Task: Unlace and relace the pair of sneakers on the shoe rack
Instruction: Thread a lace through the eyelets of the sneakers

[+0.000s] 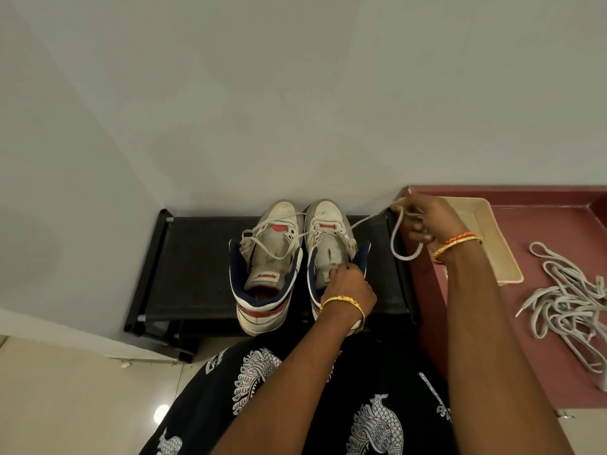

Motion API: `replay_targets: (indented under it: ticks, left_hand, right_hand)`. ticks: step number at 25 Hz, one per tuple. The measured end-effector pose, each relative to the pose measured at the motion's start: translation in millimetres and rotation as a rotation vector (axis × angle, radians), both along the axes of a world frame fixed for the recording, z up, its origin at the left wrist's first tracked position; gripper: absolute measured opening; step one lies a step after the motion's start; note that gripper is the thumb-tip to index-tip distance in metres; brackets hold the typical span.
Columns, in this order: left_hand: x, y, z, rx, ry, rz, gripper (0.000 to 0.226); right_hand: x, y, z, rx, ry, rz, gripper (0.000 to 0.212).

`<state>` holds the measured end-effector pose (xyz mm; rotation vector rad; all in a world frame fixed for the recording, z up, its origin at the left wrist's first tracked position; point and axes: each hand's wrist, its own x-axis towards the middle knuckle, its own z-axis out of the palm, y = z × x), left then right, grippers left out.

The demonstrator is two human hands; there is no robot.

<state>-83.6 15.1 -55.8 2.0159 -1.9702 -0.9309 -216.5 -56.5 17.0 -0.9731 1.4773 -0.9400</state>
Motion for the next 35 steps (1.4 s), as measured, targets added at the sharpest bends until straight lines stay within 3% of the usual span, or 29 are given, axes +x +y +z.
replay_targets:
  ticks: [2,4,6,9,12,14,16,18,22,26,29,32,35]
  left_hand:
    - [4,-2,4,0.044,0.038,-0.015,0.032]
    - [12,-7,13,0.091,0.188,0.012,0.038]
    - [25,-16,28,0.032,0.342,0.086,0.039]
    - [49,-42,42,-0.209,0.347,0.202,0.023]
    - [63,-64,37,-0.291,0.330,0.247,0.021]
    - [68,-70,27,-0.292,0.292,0.245,0.019]
    - [69,-75,16,-0.202,0.212,0.230,0.017]
    - [69,-80,9,-0.035,0.108,0.213,0.016]
    - [65,-85,8,0.184,0.117,0.227,0.028]
    - [70,-90,-4,0.155,0.059,0.263,0.021]
    - [80,-97,-2,0.129,0.007,0.186,0.026]
    - [96,-104,0,0.175,0.110,0.158,0.024]
    - [105,-107,-1,0.226,0.272,0.259,0.017]
  right_hand:
    - [4,0,-5,0.082,0.334,-0.084,0.036]
    - [4,3,-12,0.138,0.513,-0.177,0.055]
    - [2,8,-19,0.071,0.574,-0.324,0.045]
    - [2,6,-37,-0.002,0.567,-0.340,0.029]
    - [11,2,-54,-0.080,0.576,-0.182,0.043]
    - [13,0,-57,-0.195,0.652,-0.221,0.053]
    - [13,-8,-54,-0.292,0.652,-0.378,0.037]
    - [20,-14,-51,-0.362,0.482,-0.423,0.009]
    - [44,-18,-63,-0.323,0.445,-0.237,0.016]
    - [56,-21,-74,-0.062,0.409,-0.014,0.015]
    - [63,-19,-75,-0.006,0.332,0.138,0.022]
    - [69,-19,-72,-0.064,0.406,0.159,0.018]
    - [82,-18,-73,-0.103,0.439,0.150,0.022]
